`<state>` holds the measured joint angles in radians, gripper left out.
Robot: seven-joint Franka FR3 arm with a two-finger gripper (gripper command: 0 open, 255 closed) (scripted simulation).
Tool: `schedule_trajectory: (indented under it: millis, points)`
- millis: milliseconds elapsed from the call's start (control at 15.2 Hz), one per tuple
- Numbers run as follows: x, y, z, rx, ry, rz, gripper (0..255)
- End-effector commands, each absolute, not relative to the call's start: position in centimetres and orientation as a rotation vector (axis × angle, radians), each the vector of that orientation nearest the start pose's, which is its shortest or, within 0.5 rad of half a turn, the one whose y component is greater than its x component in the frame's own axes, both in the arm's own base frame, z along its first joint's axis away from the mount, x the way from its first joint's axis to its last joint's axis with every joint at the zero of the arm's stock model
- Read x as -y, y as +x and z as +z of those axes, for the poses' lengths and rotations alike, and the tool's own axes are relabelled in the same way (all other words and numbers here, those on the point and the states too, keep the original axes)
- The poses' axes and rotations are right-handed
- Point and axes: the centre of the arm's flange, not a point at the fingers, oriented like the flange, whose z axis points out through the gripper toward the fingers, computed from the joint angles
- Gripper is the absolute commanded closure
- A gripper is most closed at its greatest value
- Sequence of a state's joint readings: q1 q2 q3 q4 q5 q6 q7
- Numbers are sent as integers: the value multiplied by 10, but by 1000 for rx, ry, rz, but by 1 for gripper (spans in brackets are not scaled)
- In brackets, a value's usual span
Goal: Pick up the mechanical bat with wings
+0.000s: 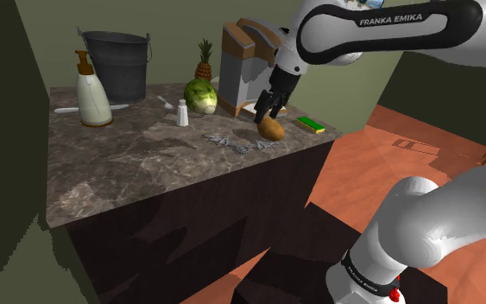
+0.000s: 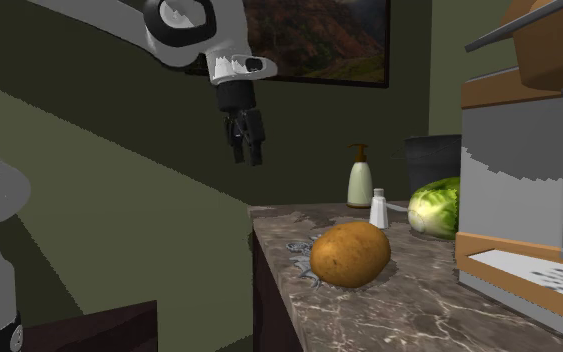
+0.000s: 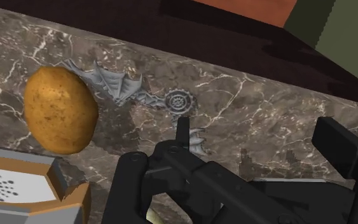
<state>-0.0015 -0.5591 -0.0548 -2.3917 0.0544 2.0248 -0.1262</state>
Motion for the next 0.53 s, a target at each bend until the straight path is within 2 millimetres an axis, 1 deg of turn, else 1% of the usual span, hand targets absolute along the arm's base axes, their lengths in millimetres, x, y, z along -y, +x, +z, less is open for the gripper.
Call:
schedule_trajectory:
  millis: [0,462]
  points:
    - [29,416,516,117,-3066,-315,0]
    - [50,476,452,222,-3075,-343,0]
